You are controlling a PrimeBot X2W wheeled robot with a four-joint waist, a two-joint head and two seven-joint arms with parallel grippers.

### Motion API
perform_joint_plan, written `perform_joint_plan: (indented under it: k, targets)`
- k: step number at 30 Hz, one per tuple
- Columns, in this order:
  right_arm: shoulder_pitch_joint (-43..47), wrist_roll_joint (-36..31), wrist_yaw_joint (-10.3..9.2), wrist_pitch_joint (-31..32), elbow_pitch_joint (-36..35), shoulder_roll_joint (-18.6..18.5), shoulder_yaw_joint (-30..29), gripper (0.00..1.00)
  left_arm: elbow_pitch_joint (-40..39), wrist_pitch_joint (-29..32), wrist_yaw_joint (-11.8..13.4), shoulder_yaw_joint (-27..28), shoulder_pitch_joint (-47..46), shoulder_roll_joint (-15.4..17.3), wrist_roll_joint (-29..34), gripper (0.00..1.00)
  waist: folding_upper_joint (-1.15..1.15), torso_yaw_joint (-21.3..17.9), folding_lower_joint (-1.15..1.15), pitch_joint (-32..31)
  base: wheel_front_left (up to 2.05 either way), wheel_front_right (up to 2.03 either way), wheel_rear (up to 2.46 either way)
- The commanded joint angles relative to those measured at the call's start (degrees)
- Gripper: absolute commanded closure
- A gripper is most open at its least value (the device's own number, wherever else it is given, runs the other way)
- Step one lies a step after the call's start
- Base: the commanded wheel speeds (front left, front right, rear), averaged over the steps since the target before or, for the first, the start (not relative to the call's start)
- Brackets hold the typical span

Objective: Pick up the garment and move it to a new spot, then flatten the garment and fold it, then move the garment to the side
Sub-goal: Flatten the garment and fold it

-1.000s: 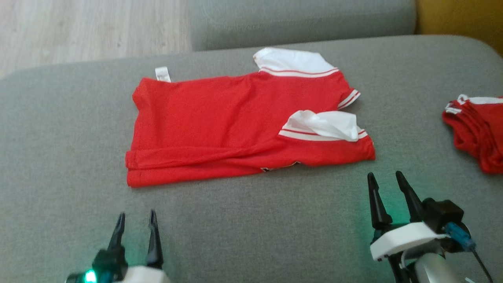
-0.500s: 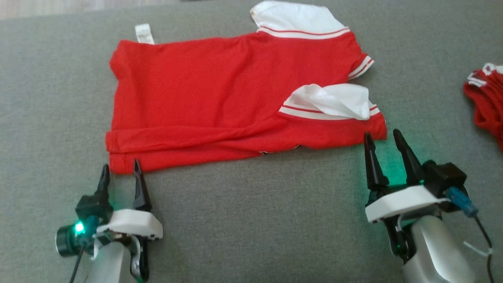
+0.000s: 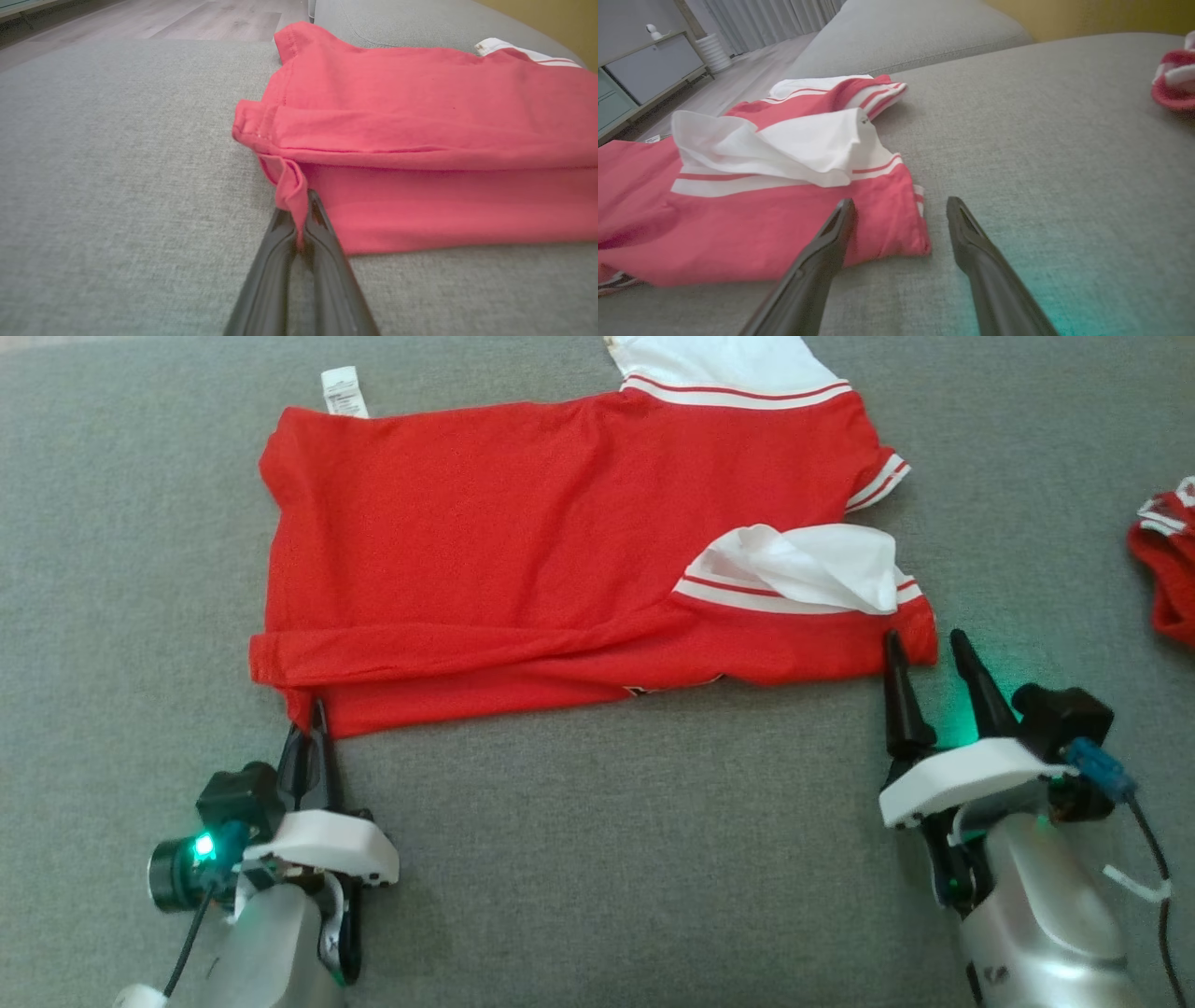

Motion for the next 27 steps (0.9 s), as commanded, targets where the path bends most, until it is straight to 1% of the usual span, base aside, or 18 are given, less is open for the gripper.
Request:
perform_joint_plan:
  k: [1,3,5,6,7,12,14,18,21,24,27]
  targets:
    - [-1.77,0.08,-0.05,-0.62,-0.14,-0.02,0.41,0.00,0.81,0.54,-0.39,0.33,-0.71,0.42,-0.26,1.00,0.00,0.28,0.00,0.16,0.00,0.00,0.00]
    - [-2.53,-0.02,-0.05,-0.62,2.43,-0.02,0.12,0.00,0.75,0.54,-0.43,-0.37,-0.79,0.42,-0.36,1.00,0.00,0.60,0.00,0.25,0.00,0.00,0.00]
    - [-2.98,1.10,-0.05,-0.62,5.02,-0.02,1.08,0.00,0.57,0.54,-0.43,-0.93,-0.74,0.42,-0.55,1.00,0.00,0.94,0.00,0.28,0.00,0.00,0.00]
    - [-3.17,1.63,-0.05,-0.62,6.00,-0.02,1.93,0.24,0.43,0.54,-0.43,-1.15,-0.70,0.42,-0.60,1.00,0.00,1.08,0.00,0.29,0.00,0.00,0.00]
    - [-3.52,3.41,-0.05,-0.62,6.10,-0.02,3.45,1.00,-0.19,0.54,-0.61,-1.49,-0.57,0.42,-0.60,1.00,0.00,1.27,0.00,0.31,0.00,0.00,0.00]
    - [-3.49,6.71,-0.05,-0.62,3.51,-0.02,3.78,1.00,-3.77,0.54,-1.17,-1.48,-0.06,0.42,0.08,1.00,0.00,1.41,0.00,0.10,0.00,0.00,0.00]
    - [-4.00,8.79,-0.05,-0.62,1.43,-0.02,3.62,1.00,-6.02,0.54,-1.63,-0.95,-0.44,0.42,0.13,1.00,0.00,1.32,0.00,-0.36,0.00,0.00,0.00]
    - [-8.07,10.57,-0.05,-0.62,-2.10,-0.09,2.50,1.00,-11.39,0.54,-2.48,1.15,-3.93,1.16,1.87,1.00,0.00,1.12,0.00,-2.10,0.00,0.00,0.00]
    - [-12.22,12.04,-0.05,-0.62,-2.86,-0.87,1.39,1.00,-14.37,0.54,-2.84,3.18,-7.23,2.29,2.73,1.00,0.00,0.97,0.00,-3.94,0.00,0.00,0.00]
    - [-14.30,14.24,-0.05,-0.59,-1.96,-1.65,1.21,1.00,-14.72,0.54,-2.97,4.67,-8.18,2.58,2.92,1.00,0.00,0.74,0.00,-6.23,0.00,0.00,0.00]
    - [-12.69,16.09,-0.05,-0.12,-1.09,-2.57,1.70,1.00,-13.39,0.54,-3.14,5.41,-5.58,2.35,2.85,1.00,0.00,0.20,0.00,-8.51,0.00,0.00,0.00]
